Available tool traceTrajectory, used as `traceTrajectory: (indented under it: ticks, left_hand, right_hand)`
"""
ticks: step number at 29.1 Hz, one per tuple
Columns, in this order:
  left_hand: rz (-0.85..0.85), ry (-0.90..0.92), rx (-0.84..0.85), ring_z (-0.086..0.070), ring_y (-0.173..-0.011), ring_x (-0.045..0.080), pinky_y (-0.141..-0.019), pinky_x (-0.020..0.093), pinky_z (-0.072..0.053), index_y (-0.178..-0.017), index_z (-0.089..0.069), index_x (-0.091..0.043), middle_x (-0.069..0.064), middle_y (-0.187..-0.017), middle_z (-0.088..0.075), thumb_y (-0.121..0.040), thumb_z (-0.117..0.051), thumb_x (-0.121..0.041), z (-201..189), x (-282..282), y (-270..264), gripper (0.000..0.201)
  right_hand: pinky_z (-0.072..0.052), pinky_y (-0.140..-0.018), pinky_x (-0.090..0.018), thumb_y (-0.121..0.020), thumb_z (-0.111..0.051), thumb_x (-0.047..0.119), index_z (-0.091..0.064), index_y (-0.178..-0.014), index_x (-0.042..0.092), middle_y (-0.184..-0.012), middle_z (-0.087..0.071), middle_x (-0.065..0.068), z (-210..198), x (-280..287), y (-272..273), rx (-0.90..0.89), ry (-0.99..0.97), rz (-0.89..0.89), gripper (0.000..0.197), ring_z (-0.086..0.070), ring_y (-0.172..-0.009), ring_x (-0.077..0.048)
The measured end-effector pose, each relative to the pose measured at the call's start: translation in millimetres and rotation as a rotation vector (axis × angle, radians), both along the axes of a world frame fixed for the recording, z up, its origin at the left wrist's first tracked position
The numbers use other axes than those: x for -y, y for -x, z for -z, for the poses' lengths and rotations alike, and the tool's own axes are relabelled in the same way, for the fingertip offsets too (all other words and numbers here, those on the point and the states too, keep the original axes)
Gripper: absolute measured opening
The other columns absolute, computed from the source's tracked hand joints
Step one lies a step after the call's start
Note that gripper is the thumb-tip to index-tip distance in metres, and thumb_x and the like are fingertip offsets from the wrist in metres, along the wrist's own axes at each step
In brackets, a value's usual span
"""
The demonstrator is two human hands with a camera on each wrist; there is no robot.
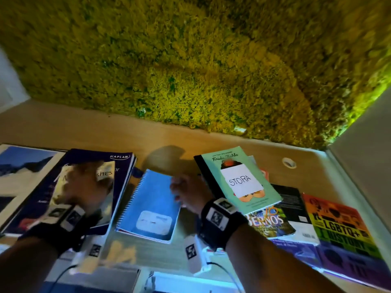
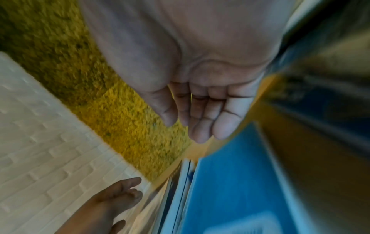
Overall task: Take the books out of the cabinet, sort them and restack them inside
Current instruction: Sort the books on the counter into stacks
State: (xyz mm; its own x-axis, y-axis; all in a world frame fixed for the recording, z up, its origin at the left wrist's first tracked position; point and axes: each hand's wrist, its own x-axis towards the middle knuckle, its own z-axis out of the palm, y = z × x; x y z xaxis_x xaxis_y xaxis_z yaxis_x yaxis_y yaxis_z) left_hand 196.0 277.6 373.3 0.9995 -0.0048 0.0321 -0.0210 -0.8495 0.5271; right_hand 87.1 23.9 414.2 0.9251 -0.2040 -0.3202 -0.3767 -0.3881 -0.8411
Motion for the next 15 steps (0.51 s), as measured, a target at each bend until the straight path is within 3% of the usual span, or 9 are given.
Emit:
traceTrajectory:
  ticks: [1,2,4,5,7,9,11,13,15]
  left_hand:
    - [0.129,0.143,0.018,-0.063,-0.109,0.044,-0.09,0.051,-0.052,-0.127,-0.063,-0.01,0.019,-0.119,-0.063,-0.077,-0.058,-0.043,-8,26,14,0.06]
    - [0.253,0.271,-0.003,-0.067,-0.102,0.04,-0.083,0.046,-0.053,-0.123,-0.065,-0.01,0.014,-0.11,-0.067,-0.081,-0.062,-0.035,-15,58,28,0.049]
    - [0.393,0.406,-0.172,-0.069,-0.104,0.035,-0.083,0.04,-0.052,-0.125,-0.064,-0.014,0.013,-0.109,-0.071,-0.08,-0.064,-0.043,-21,119,51,0.054]
    - [0.441,0.414,-0.249,-0.068,-0.107,0.033,-0.088,0.039,-0.051,-0.126,-0.064,-0.015,0.014,-0.112,-0.071,-0.077,-0.063,-0.052,-21,146,60,0.062]
    - [0.482,0.342,-0.291,-0.066,-0.098,0.031,-0.082,0.036,-0.048,-0.119,-0.06,-0.017,0.015,-0.112,-0.071,-0.083,-0.063,-0.059,-18,193,69,0.056]
    - [0.471,0.32,-0.312,-0.06,-0.081,0.027,-0.072,0.04,-0.048,-0.105,-0.054,-0.016,0.013,-0.104,-0.068,-0.086,-0.064,-0.061,-17,224,76,0.05]
    - [0.469,0.366,-0.374,-0.063,-0.082,0.024,-0.072,0.038,-0.054,-0.099,-0.058,-0.019,-0.001,-0.093,-0.066,-0.078,-0.068,-0.066,-14,241,78,0.052]
    - [0.483,0.369,-0.402,-0.067,-0.086,0.028,-0.066,0.03,-0.049,-0.09,-0.064,-0.015,-0.005,-0.084,-0.064,-0.078,-0.075,-0.055,-9,245,73,0.043]
    - [0.476,0.343,-0.409,-0.067,-0.079,0.027,-0.063,0.028,-0.043,-0.082,-0.064,-0.013,0.003,-0.082,-0.066,-0.081,-0.078,-0.036,-4,243,65,0.026]
  right_hand:
    - [-0.045,-0.049,-0.021,-0.091,-0.061,0.018,-0.062,-0.087,0.024,-0.08,-0.063,-0.003,-8,20,3,0.02,0.03,0.035,0.007,-0.059,-0.058,-0.014]
    - [-0.052,-0.058,-0.027,-0.095,-0.059,0.015,-0.068,-0.094,0.021,-0.088,-0.068,-0.008,-19,41,7,0.029,0.096,0.075,0.011,-0.065,-0.068,-0.02]
    - [-0.054,-0.09,-0.035,-0.097,-0.058,0.017,-0.073,-0.112,0.014,-0.114,-0.071,-0.011,-30,91,17,0.047,0.382,0.152,0.021,-0.067,-0.103,-0.028]
    - [-0.05,-0.097,-0.034,-0.097,-0.059,0.021,-0.072,-0.117,0.014,-0.124,-0.069,-0.01,-34,116,25,0.045,0.485,0.205,0.025,-0.063,-0.114,-0.028]
    - [-0.046,-0.103,-0.036,-0.094,-0.061,0.032,-0.064,-0.129,0.017,-0.137,-0.061,-0.013,-34,157,40,-0.05,0.577,0.295,0.038,-0.058,-0.123,-0.031]
    - [-0.045,-0.106,-0.039,-0.095,-0.062,0.04,-0.053,-0.139,0.014,-0.144,-0.054,-0.015,-31,179,54,-0.215,0.604,0.246,0.052,-0.055,-0.126,-0.035]
    - [-0.043,-0.107,-0.036,-0.096,-0.061,0.042,-0.049,-0.144,0.012,-0.147,-0.052,-0.013,-21,186,67,-0.304,0.603,0.16,0.058,-0.053,-0.13,-0.033]
    - [-0.042,-0.11,-0.044,-0.092,-0.06,0.05,-0.051,-0.142,0.021,-0.146,-0.051,-0.01,-9,182,73,-0.296,0.648,0.145,0.058,-0.05,-0.131,-0.035]
    - [-0.039,-0.11,-0.055,-0.088,-0.059,0.055,-0.053,-0.137,0.033,-0.143,-0.046,-0.007,-5,174,78,-0.285,0.681,0.17,0.053,-0.043,-0.132,-0.037]
